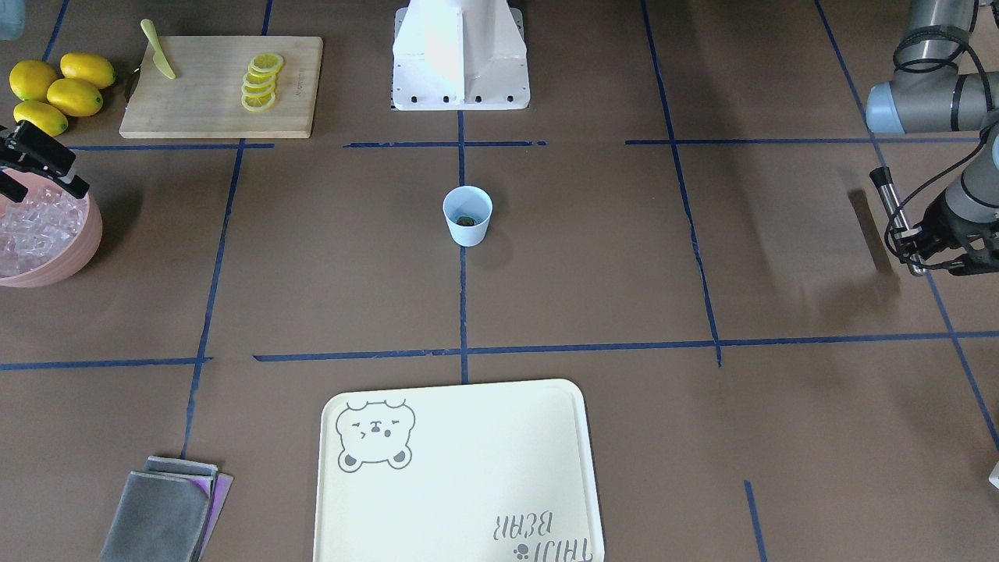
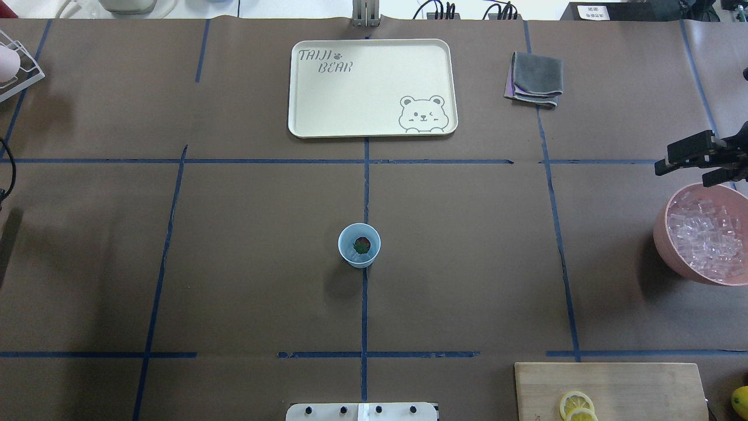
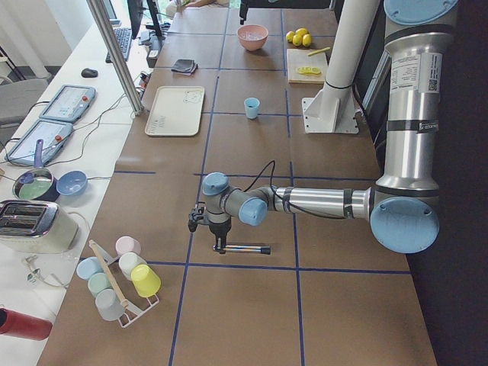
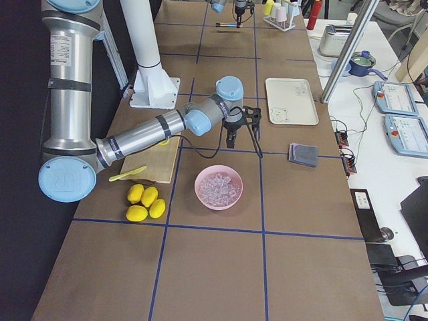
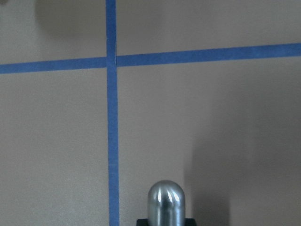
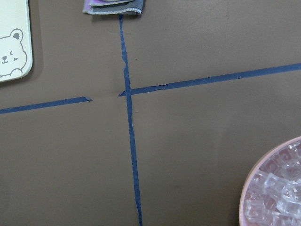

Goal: Mash ice and strawberries in cup
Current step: 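Lower the muddler toward the table beside the left arm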

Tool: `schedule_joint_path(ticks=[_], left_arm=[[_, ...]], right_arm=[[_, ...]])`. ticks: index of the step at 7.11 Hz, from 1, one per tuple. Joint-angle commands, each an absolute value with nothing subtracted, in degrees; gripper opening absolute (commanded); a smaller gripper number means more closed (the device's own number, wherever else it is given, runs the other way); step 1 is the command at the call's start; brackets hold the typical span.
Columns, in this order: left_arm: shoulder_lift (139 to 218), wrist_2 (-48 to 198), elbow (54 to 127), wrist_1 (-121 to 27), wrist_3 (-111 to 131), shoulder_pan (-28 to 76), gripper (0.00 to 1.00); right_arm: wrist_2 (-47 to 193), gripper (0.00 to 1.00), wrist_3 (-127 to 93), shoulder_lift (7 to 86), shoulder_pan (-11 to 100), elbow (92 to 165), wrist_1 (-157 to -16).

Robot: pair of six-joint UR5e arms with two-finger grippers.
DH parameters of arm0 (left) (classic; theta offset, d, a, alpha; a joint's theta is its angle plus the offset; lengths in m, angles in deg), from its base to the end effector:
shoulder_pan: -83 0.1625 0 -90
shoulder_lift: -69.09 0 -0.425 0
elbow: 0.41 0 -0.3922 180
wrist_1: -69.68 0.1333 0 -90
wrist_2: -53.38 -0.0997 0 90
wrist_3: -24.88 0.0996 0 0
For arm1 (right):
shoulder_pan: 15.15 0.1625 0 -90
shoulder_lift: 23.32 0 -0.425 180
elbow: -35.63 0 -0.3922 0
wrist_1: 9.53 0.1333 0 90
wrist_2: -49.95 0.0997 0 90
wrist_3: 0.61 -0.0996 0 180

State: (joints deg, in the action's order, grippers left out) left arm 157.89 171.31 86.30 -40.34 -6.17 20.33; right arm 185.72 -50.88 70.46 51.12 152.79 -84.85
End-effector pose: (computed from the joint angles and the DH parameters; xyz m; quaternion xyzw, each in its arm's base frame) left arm 0.1534 -0.4855 0.6762 -0.0022 0.2727 0.0014 0.9621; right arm -0.1257 -0.4399 0.4242 0.0187 -0.4744 0.0765 0.8768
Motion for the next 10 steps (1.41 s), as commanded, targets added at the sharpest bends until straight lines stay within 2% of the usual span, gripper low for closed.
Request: schedule_joint_path(ticks=[1,8,9,10], left_arm=[[158.3,171.3,85.8,-40.2,-6.3,20.5,0.08],[158.9,171.4,85.2,-40.2,-6.0,20.9,0.12],[159.0,171.4,85.1,-40.2,-6.0,22.3,0.23],[159.0,171.4,85.1,-40.2,-6.1,22.6,0.29]], right_arm=[[185.7,0.99,-50.9,70.5,51.1,152.8,-84.9],[185.7,0.99,-50.9,70.5,51.1,152.8,-84.9],[185.7,0.99,-50.9,70.5,51.1,152.8,-84.9],[185.7,0.99,-50.9,70.5,51.1,152.8,-84.9]])
